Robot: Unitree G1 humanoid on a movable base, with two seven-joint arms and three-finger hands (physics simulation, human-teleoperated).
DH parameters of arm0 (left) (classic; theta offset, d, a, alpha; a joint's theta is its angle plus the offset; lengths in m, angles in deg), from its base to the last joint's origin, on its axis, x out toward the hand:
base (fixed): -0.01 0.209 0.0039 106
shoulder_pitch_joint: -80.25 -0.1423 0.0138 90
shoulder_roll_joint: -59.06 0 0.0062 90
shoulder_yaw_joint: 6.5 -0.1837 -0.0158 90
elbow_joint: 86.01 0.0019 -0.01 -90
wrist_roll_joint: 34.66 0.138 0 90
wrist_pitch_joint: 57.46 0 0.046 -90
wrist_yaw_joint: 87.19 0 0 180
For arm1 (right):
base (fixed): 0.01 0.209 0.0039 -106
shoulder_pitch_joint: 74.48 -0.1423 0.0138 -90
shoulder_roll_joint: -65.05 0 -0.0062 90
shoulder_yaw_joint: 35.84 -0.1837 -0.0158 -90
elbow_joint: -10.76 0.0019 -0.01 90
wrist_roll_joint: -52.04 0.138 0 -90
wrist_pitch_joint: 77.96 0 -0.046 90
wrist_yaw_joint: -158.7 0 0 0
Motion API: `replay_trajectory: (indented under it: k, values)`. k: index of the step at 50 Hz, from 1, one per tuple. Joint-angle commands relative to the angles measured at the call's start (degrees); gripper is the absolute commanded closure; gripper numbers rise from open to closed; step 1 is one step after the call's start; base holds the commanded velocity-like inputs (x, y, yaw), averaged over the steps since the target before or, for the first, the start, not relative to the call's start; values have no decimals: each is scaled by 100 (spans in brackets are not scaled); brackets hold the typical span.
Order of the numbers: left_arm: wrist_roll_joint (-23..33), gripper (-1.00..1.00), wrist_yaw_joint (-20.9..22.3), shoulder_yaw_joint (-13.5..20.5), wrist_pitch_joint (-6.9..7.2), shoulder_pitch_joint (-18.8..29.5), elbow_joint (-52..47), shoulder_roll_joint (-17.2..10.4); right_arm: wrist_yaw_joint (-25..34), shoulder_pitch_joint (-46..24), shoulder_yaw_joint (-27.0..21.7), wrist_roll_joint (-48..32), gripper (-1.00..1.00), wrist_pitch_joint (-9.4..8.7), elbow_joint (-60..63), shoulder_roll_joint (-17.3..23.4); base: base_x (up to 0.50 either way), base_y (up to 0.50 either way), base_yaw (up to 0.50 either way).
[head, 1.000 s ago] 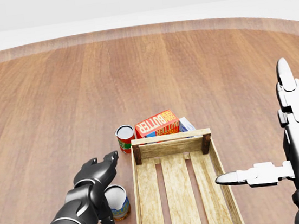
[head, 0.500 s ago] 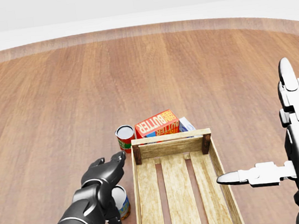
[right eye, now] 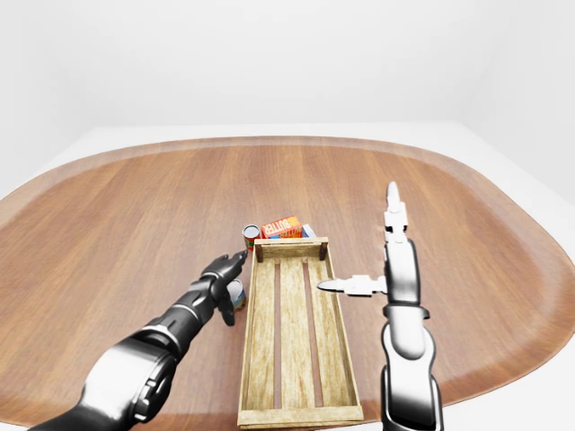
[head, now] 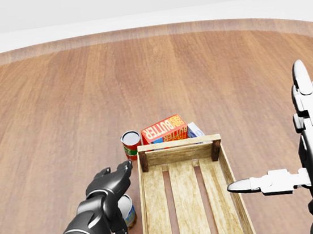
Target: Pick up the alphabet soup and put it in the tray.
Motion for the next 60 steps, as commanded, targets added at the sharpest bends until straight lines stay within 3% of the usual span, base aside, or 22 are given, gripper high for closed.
replay_trajectory:
  k: [1,5,6,8,51,60]
  values:
    - [32,-100,-47,14,-40,-17,85,17,18,4,-16,18,-100,0,-70,0,0,0,0]
    - [44,-100,-36,9,-51,-16,84,20,15,11,-15,15,-100,0,-74,-2,0,0,0]
    - [28,-68,-49,23,-72,-10,81,24,15,13,-16,14,-100,0,-67,-2,0,0,0]
    - [18,100,-56,28,-86,-3,79,28,15,18,-21,20,-100,0,-63,-4,0,0,0]
    - [31,100,-40,4,-142,34,57,-39,1,-13,-10,13,-100,0,-71,3,0,0,0]
    - [25,100,-1,-27,-240,21,-2,-123,0,8,2,5,-100,0,-62,-6,0,0,0]
